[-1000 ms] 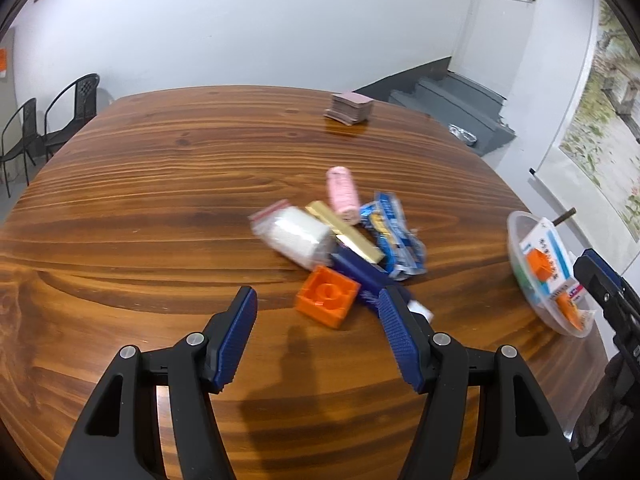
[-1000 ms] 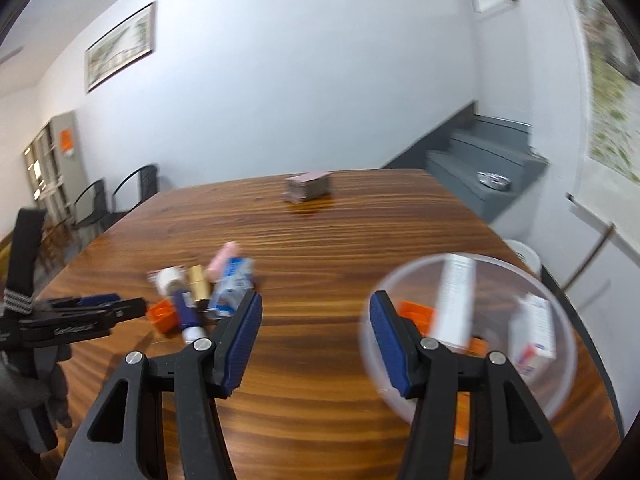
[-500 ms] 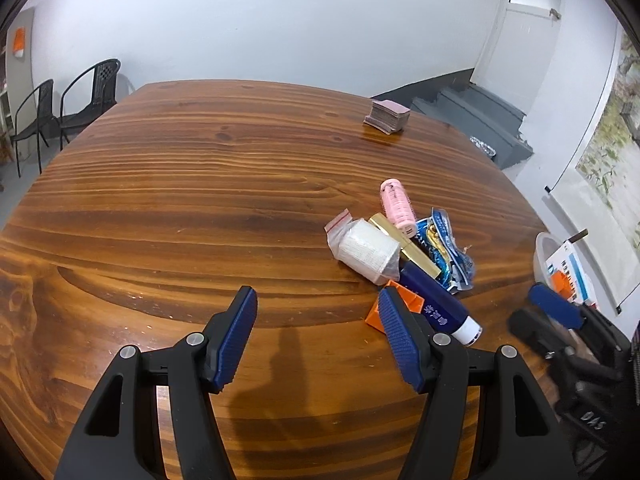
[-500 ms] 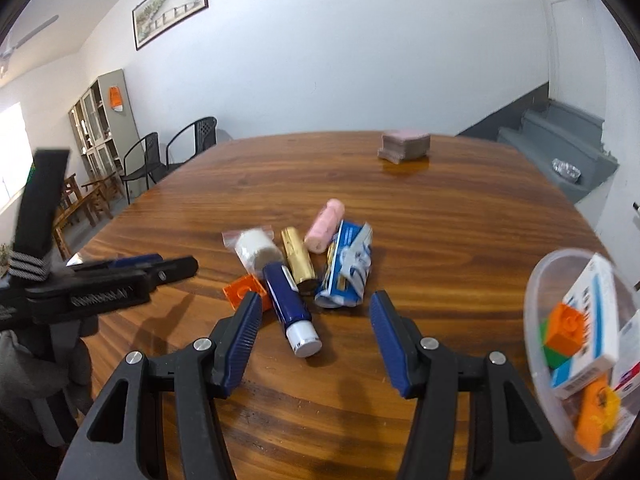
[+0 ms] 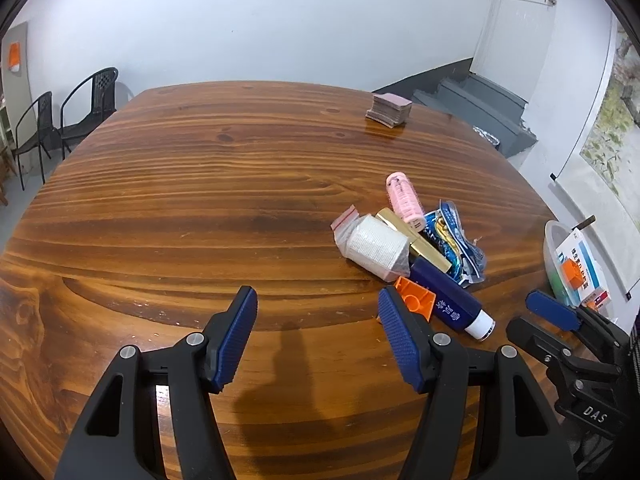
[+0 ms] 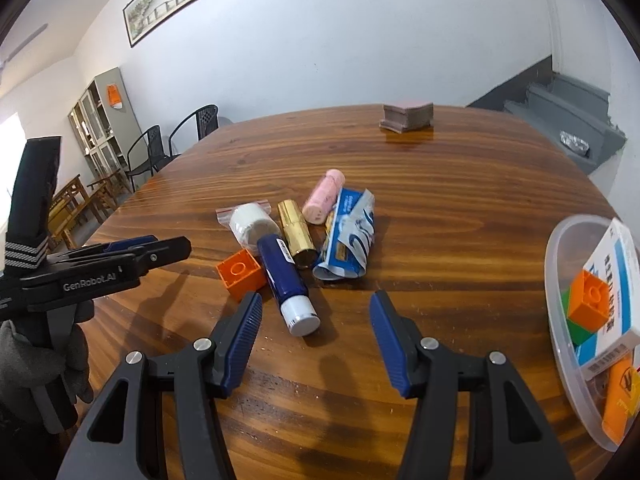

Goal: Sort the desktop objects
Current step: 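Move both open tools back over the remaining items on the table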

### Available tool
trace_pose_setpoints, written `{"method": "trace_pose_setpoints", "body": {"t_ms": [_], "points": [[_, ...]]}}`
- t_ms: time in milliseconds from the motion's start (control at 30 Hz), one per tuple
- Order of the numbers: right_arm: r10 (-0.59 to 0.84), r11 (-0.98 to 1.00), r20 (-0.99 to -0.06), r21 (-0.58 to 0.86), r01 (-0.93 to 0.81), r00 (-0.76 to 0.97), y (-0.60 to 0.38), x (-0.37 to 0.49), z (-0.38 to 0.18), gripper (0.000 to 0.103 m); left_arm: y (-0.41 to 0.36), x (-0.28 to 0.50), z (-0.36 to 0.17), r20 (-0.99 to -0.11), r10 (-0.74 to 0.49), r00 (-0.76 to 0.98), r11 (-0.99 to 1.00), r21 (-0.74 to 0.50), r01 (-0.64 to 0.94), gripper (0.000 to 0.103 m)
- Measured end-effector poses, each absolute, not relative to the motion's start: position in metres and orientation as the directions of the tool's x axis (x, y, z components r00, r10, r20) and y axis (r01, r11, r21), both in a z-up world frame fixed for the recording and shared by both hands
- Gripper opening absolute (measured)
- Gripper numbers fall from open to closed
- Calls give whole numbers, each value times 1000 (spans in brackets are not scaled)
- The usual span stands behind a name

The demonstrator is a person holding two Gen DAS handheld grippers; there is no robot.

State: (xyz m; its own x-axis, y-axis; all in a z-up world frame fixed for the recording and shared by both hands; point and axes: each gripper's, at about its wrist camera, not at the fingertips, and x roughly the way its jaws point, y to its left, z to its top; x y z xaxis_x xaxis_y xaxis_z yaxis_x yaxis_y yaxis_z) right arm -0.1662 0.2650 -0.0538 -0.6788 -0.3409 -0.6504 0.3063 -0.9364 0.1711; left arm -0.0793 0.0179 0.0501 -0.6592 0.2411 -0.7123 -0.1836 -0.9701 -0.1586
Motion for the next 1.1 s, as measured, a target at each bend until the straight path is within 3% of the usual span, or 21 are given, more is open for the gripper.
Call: {"method": "trace_pose_setpoints", "body": {"t_ms": [1100], "points": [[-367,-926,-650,189,326,-665,259,-163,-56,61,14,-77,53,-704,257,-663,-966,-187,-176,67]]}}
